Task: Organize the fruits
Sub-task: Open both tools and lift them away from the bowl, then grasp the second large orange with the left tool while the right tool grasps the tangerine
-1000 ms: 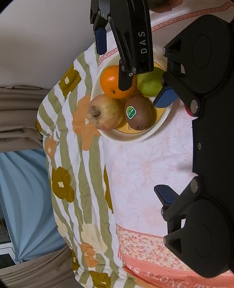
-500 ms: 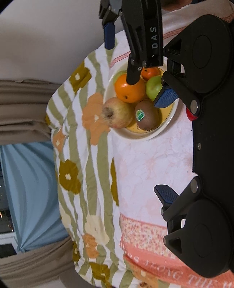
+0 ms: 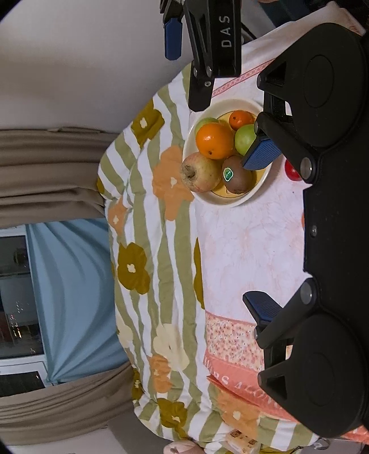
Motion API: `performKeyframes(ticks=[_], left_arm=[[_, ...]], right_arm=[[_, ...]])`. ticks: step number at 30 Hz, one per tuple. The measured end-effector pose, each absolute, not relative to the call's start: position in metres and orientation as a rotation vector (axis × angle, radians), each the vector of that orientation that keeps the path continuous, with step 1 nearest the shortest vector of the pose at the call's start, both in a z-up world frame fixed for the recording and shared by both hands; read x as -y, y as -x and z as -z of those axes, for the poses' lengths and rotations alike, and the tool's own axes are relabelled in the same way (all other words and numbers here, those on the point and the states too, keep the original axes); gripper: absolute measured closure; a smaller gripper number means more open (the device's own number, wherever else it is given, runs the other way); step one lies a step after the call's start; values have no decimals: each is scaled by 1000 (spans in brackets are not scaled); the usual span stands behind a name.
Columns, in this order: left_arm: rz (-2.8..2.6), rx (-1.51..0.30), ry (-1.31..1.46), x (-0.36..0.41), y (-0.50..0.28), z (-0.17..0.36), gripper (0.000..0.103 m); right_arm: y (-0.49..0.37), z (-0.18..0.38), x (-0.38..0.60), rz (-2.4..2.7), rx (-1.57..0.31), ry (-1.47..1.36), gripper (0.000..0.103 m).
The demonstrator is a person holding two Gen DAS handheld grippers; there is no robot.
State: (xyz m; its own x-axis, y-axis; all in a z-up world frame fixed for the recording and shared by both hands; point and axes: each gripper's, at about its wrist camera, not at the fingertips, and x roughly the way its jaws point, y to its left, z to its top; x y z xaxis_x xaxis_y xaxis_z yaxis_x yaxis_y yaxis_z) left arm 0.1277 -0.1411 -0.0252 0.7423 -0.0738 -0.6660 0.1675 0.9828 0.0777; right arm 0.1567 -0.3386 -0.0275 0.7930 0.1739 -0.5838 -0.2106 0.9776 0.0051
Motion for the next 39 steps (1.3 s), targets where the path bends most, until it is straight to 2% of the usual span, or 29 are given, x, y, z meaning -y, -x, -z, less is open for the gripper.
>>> performKeyframes(ticks=[14, 28, 39], left_arm=[[214, -699, -163, 100, -69, 26, 8], [325, -733, -229, 93, -66, 90, 8], [514, -703, -477, 102, -102, 139, 11]], right_arm=[[-69, 20, 314, -113, -627, -36, 0], [-48, 88, 311, -104, -696, -65, 0], [-65, 139, 297, -123, -743, -73, 0]])
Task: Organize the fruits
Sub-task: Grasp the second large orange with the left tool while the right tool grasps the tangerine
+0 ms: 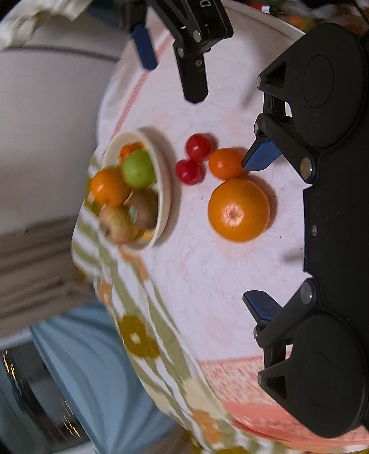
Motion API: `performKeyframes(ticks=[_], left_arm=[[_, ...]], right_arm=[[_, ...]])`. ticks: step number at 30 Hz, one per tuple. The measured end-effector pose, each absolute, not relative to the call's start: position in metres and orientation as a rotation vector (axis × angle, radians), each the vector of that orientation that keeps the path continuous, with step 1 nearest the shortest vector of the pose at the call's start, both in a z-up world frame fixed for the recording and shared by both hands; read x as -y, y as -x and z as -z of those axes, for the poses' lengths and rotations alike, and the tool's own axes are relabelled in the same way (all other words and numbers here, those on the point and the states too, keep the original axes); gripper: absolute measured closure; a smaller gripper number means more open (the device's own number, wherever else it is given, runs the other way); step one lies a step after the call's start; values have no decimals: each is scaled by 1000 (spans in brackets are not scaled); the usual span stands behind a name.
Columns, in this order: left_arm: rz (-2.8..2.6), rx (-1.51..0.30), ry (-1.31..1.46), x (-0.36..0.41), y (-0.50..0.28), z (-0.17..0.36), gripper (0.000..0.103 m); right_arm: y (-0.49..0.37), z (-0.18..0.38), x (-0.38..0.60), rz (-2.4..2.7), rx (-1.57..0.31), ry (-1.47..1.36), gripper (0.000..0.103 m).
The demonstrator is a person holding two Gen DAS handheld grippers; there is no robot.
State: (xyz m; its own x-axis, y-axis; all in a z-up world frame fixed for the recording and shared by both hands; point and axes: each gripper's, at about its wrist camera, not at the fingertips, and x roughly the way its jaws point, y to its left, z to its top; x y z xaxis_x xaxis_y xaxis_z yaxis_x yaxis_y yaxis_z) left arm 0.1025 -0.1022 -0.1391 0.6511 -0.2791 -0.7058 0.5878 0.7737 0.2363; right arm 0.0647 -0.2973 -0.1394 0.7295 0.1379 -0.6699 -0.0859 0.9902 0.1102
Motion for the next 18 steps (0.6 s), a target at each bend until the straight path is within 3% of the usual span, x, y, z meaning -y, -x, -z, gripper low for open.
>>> performKeyframes(ticks=[7, 18], left_arm=[[617, -674, -560, 108, -113, 151, 17], [708, -679, -587, 111, -123, 160, 38]], right_arm=[[-74, 155, 286, -136, -775, -61, 0], [-81, 161, 277, -158, -791, -80, 0]])
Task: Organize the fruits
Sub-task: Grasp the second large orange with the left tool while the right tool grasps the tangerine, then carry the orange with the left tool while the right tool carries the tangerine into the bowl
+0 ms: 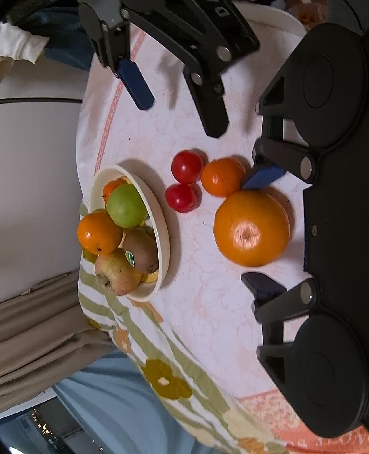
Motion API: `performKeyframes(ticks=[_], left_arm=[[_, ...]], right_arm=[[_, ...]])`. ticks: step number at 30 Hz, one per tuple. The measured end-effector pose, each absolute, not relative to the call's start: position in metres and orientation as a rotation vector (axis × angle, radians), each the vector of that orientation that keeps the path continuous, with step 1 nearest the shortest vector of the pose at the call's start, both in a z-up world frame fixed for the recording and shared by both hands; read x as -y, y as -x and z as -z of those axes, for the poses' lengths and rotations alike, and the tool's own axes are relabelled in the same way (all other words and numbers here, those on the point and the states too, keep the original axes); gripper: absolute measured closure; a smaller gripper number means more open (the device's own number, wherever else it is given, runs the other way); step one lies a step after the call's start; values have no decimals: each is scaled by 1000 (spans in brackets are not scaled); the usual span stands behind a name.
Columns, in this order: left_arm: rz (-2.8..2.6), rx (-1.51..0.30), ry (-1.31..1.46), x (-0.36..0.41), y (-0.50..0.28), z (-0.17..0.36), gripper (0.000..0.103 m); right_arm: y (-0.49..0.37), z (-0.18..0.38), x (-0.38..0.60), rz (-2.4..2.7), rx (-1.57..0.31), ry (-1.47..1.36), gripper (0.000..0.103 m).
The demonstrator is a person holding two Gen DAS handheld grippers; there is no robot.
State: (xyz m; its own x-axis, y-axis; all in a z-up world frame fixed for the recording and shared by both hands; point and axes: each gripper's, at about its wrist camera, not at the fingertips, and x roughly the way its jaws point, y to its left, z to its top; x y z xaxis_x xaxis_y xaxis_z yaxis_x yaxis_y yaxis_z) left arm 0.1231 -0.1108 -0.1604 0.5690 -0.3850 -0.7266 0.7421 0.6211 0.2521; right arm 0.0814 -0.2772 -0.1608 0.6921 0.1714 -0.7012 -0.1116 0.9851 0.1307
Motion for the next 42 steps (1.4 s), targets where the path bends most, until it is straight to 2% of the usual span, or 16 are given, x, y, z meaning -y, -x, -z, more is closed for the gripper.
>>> performKeyframes(ticks=[7, 11, 16, 29, 36, 39, 42], left_arm=[[699, -692, -561, 109, -122, 159, 39], [680, -713, -532, 103, -123, 157, 39], [652, -734, -517, 90, -121, 156, 40], [594, -773, -491, 64, -117, 154, 40], [585, -767, -482, 61, -116, 155, 39], [582, -764, -482, 62, -118, 155, 39], [582, -763, -478, 63, -119, 155, 39]], right_arm=[[-86, 165, 268, -174, -799, -90, 0], [-90, 165, 262, -197, -805, -83, 7], [-93, 168, 252, -247, -813, -28, 23], [-111, 176, 224, -322, -815, 27, 31], [-119, 182, 221, -315, -831, 46, 40], [-120, 184, 220, -318, -838, 49, 52], [-120, 185, 220, -320, -838, 48, 52]])
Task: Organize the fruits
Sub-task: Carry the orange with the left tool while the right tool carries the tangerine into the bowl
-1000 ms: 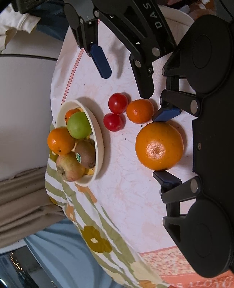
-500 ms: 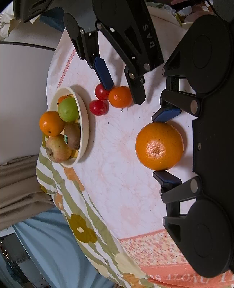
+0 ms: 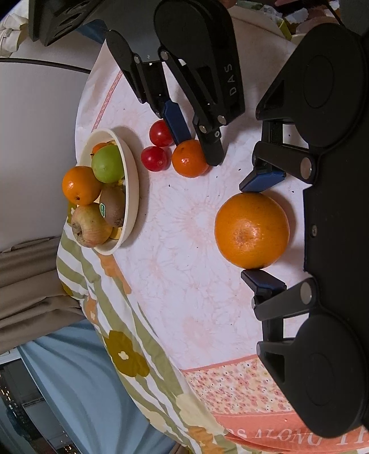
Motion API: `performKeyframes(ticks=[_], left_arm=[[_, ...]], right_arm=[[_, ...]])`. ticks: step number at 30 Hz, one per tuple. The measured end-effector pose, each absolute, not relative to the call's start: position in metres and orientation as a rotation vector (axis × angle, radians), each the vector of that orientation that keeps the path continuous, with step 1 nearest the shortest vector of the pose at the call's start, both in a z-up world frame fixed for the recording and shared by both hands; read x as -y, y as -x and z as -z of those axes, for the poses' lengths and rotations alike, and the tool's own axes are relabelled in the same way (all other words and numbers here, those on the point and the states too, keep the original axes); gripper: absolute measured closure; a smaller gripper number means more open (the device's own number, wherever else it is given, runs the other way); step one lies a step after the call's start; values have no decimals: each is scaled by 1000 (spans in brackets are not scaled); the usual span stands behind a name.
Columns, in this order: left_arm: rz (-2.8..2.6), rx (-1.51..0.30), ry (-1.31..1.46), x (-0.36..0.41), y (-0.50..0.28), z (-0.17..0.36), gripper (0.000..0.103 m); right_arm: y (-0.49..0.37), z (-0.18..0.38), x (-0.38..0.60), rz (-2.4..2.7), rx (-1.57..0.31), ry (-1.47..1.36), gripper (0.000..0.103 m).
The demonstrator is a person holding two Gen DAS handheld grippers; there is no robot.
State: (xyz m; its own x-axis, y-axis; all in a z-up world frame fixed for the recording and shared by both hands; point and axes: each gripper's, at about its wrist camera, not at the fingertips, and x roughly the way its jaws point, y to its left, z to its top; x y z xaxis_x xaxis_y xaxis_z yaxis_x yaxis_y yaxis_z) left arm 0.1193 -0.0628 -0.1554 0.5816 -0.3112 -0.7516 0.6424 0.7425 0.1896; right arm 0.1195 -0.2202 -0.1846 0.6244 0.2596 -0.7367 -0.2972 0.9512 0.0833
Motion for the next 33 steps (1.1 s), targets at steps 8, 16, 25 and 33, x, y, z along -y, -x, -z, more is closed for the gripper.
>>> performKeyframes(ticks=[8, 16, 25, 33], left_arm=[[567, -767, -472, 63, -119, 155, 40], [540, -747, -444, 66, -114, 145, 40], [518, -714, -403, 73, -106, 117, 40], [501, -674, -349, 87, -101, 81, 40]], right_arm=[[-117, 182, 221, -324, -824, 41, 53], [-111, 174, 224, -331, -793, 41, 54], [-99, 143, 235, -321, -732, 41, 54], [-87, 103, 263, -287, -682, 12, 54]])
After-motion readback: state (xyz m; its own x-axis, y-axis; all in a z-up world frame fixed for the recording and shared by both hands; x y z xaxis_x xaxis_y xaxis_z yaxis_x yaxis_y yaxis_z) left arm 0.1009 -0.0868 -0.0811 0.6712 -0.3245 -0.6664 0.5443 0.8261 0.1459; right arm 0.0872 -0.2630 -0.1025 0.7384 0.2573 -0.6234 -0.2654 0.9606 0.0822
